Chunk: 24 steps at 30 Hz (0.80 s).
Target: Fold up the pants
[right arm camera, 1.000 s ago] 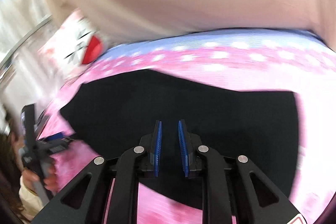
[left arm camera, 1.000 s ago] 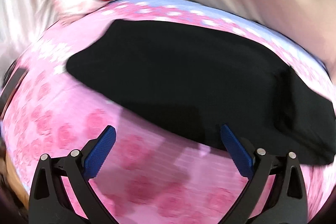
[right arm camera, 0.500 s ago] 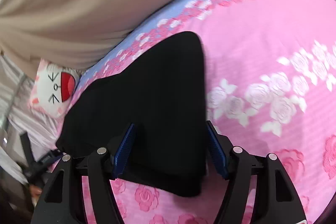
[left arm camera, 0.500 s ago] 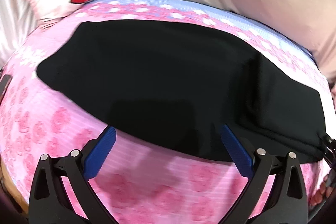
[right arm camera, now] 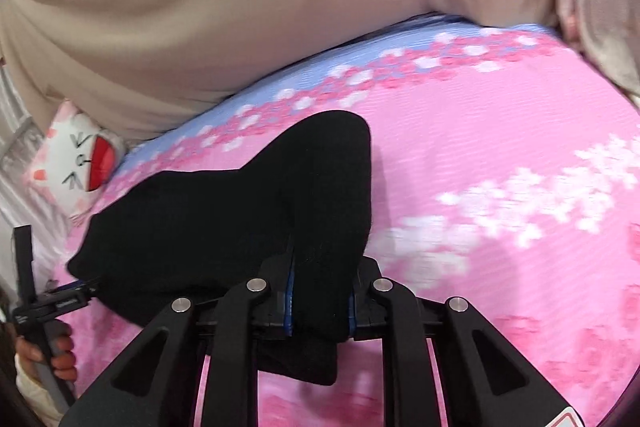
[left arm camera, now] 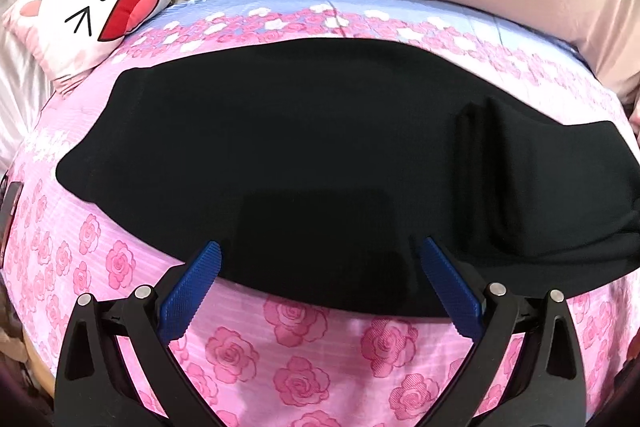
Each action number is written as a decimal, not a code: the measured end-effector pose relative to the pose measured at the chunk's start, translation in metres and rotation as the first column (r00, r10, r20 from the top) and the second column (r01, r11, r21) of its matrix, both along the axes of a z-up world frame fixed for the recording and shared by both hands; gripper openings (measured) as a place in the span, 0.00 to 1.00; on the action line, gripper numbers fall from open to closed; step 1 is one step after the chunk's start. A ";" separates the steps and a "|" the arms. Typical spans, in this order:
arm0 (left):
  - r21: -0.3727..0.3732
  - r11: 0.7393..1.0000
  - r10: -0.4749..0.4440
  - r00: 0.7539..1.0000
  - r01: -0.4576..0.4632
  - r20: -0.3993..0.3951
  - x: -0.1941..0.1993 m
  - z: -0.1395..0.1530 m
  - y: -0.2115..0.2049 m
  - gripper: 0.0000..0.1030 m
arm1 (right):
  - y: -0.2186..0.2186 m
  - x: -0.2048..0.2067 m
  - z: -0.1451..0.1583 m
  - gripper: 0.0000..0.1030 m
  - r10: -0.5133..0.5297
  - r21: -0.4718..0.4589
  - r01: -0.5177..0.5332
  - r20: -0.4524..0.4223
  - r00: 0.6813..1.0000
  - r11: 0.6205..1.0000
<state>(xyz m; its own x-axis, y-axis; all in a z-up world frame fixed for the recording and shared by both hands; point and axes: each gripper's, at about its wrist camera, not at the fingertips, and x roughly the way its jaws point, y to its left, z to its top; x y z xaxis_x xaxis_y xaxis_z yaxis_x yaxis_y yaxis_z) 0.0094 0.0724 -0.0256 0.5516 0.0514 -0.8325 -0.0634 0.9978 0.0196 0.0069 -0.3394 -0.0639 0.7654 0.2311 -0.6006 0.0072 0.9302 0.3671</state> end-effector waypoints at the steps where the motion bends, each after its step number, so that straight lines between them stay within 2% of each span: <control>1: -0.001 1.000 0.000 1.000 0.000 -0.006 0.000 -0.001 0.000 0.95 | -0.012 -0.005 -0.001 0.14 -0.020 0.005 0.020 -0.004 1.000 1.000; 4: -0.004 1.000 -0.014 1.000 0.014 -0.011 0.000 -0.003 -0.001 0.95 | -0.042 -0.020 -0.003 0.15 -0.104 -0.005 0.104 -0.011 0.994 0.995; 7: -0.007 1.000 -0.028 0.999 0.028 -0.016 0.002 -0.008 -0.005 0.95 | -0.061 -0.024 -0.012 0.22 -0.124 0.000 0.124 -0.066 0.990 0.992; 8: -0.011 0.999 -0.034 0.999 0.034 -0.019 0.003 -0.009 -0.007 0.95 | -0.060 -0.025 -0.012 0.29 -0.132 -0.016 0.131 -0.078 0.988 0.991; 10: -0.015 0.999 -0.049 0.999 0.049 -0.020 0.004 -0.009 -0.013 0.95 | -0.046 -0.036 0.003 0.32 -0.193 -0.110 0.189 -0.024 0.981 0.976; 11: -0.015 0.998 -0.057 0.998 0.057 -0.016 0.004 -0.009 -0.015 0.95 | -0.031 -0.045 0.018 0.45 -0.203 -0.186 0.211 0.060 0.977 0.960; 12: -0.013 0.998 -0.069 0.998 0.069 -0.011 0.004 -0.009 -0.019 0.95 | -0.010 -0.054 0.033 0.53 -0.165 -0.231 0.196 0.148 0.975 0.953; 13: -0.009 0.997 -0.077 0.997 0.077 -0.009 0.005 -0.009 -0.022 0.95 | 0.002 -0.057 0.041 0.60 -0.124 -0.240 0.167 0.186 0.975 0.956; 14: -0.009 0.997 -0.082 0.997 0.082 -0.007 0.005 -0.009 -0.024 0.95 | 0.023 -0.057 0.049 0.60 -0.041 -0.241 0.092 0.208 0.977 0.966; 15: -0.012 0.996 -0.089 0.996 0.088 -0.007 0.005 -0.009 -0.026 0.95 | 0.042 -0.051 0.052 0.60 0.043 -0.238 0.005 0.195 0.980 0.971; 17: -0.020 0.995 -0.096 0.995 0.096 -0.008 0.005 -0.010 -0.028 0.95 | 0.089 -0.033 0.041 0.60 0.217 -0.238 -0.182 0.130 0.967 0.954; 19: -0.017 0.995 -0.096 0.995 0.095 -0.003 0.002 -0.008 -0.026 0.95 | 0.127 -0.017 0.021 0.56 0.331 -0.254 -0.309 0.052 0.942 0.917; 20: -0.012 0.996 -0.093 0.996 0.093 0.000 0.000 -0.007 -0.023 0.95 | 0.145 -0.008 0.009 0.56 0.363 -0.275 -0.344 0.018 0.932 0.898; 21: -0.006 0.996 -0.087 0.996 0.087 0.003 -0.001 -0.006 -0.019 0.95 | 0.157 0.001 -0.001 0.50 0.378 -0.285 -0.363 -0.005 0.926 0.887; 22: 0.004 0.997 -0.074 0.997 0.074 0.006 -0.003 -0.005 -0.012 0.95 | 0.163 0.011 -0.010 0.16 0.389 -0.269 -0.380 -0.023 0.921 0.885; 23: 0.008 0.998 -0.064 0.998 0.064 0.008 -0.004 -0.005 -0.007 0.95 | 0.166 0.019 -0.014 0.08 0.396 -0.242 -0.393 -0.040 0.917 0.887; 24: 0.010 0.999 -0.050 0.999 0.050 0.009 -0.005 -0.005 0.000 0.95 | 0.166 0.027 -0.016 0.07 0.379 -0.209 -0.380 -0.047 0.924 0.901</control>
